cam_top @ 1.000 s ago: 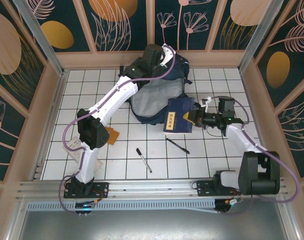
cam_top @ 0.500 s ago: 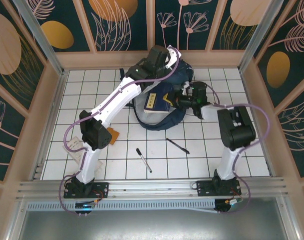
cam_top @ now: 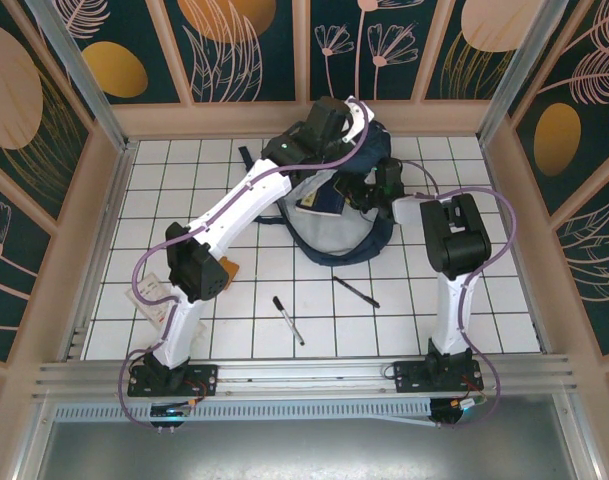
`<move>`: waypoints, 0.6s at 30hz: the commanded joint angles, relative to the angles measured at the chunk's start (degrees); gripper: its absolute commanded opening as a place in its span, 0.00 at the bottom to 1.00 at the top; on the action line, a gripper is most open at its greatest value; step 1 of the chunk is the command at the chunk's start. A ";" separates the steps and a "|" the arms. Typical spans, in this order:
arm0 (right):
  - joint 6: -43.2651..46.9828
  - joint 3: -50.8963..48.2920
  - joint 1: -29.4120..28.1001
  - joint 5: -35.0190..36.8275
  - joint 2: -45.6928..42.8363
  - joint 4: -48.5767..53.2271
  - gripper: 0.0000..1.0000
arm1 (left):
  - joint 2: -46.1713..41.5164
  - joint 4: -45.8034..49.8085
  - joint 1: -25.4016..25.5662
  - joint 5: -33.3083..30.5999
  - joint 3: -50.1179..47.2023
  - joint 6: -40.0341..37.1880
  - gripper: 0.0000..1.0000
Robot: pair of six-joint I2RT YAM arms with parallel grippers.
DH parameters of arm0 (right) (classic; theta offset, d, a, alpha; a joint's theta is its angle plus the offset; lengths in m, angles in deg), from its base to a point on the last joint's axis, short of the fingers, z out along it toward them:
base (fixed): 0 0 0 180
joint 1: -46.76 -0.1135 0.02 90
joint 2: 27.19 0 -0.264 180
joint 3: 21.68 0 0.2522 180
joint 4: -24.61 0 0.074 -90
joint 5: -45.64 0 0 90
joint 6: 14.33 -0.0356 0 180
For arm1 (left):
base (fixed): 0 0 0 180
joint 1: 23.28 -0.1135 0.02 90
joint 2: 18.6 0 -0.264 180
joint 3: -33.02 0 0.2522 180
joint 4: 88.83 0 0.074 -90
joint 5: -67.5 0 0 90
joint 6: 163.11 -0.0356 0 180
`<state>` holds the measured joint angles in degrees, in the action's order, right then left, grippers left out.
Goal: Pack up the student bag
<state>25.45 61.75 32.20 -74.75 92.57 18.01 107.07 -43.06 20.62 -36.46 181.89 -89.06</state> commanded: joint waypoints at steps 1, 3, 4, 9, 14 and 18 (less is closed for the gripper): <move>6.64 2.09 1.67 3.28 -3.59 9.09 0.36 | -0.51 -7.02 0.16 -0.76 3.58 2.13 0.00; 8.06 -0.70 1.69 1.76 -6.19 9.58 0.37 | -0.34 -7.51 0.22 -1.15 3.59 4.07 0.00; 8.47 -2.69 1.66 1.53 -7.89 8.86 0.39 | -0.11 -7.57 0.22 -1.82 3.58 5.22 0.00; 8.12 -15.44 -0.26 3.63 -20.25 7.33 0.42 | 0.88 -7.80 0.15 -3.16 3.49 7.74 0.00; 6.47 -23.84 -7.56 11.50 -28.18 5.31 0.37 | 1.77 -7.81 0.18 -2.72 3.76 8.37 0.00; 3.96 -25.51 -14.42 17.80 -27.41 0.69 0.21 | 1.91 -7.50 0.21 -2.99 3.79 8.12 0.00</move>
<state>31.33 37.71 21.18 -64.13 64.79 22.62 109.30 -44.99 20.99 -36.92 182.13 -82.19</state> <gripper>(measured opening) 0.229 0.017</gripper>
